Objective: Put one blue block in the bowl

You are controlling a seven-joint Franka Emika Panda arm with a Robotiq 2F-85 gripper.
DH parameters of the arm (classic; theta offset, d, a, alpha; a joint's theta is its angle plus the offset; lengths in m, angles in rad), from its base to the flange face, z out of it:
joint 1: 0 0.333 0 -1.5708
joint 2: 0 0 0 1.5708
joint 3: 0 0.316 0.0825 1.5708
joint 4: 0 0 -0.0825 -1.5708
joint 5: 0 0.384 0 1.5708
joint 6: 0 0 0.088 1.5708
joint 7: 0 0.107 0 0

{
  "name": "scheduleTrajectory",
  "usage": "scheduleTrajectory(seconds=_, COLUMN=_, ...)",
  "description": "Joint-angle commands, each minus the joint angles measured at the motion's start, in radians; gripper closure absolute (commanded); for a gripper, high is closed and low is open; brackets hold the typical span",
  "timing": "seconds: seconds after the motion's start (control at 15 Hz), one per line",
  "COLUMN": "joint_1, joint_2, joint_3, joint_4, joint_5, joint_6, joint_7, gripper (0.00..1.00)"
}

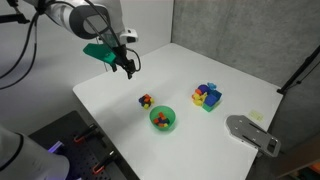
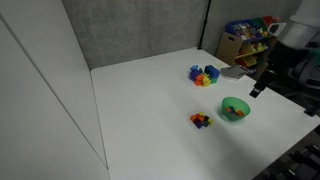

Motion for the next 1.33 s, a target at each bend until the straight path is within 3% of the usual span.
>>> scheduleTrajectory(seconds=0.0, joint_1=-0.002, joint_2=0.141, joint_3=0.026, joint_4=0.051, joint_5=-0.042, joint_6=0.096, joint_7=0.031, gripper=0.0)
scheduleTrajectory(seconds=0.27, joint_1=-0.003, joint_2=0.258, joint_3=0.049, joint_4=0.06, joint_5=-0.104, joint_6=0.222, joint_7=0.08, gripper=0.0)
scheduleTrajectory(seconds=0.47, joint_1=-0.003, joint_2=0.314, joint_3=0.052, joint_4=0.074, joint_5=-0.174, joint_6=0.25, joint_7=0.143, gripper=0.0)
scheduleTrajectory(seconds=0.53, joint_1=-0.003, joint_2=0.28, joint_3=0.05, joint_4=0.041, joint_5=-0.131, joint_6=0.248, joint_7=0.093, gripper=0.0)
scheduleTrajectory(seconds=0.8, joint_1=-0.003, joint_2=0.312, joint_3=0.05, joint_4=0.06, joint_5=-0.148, joint_6=0.251, joint_7=0.109, gripper=0.0)
scheduleTrajectory(seconds=1.27, joint_1=-0.007, joint_2=0.524, joint_3=0.072, joint_4=0.141, joint_5=-0.036, joint_6=0.267, joint_7=0.093, gripper=0.0)
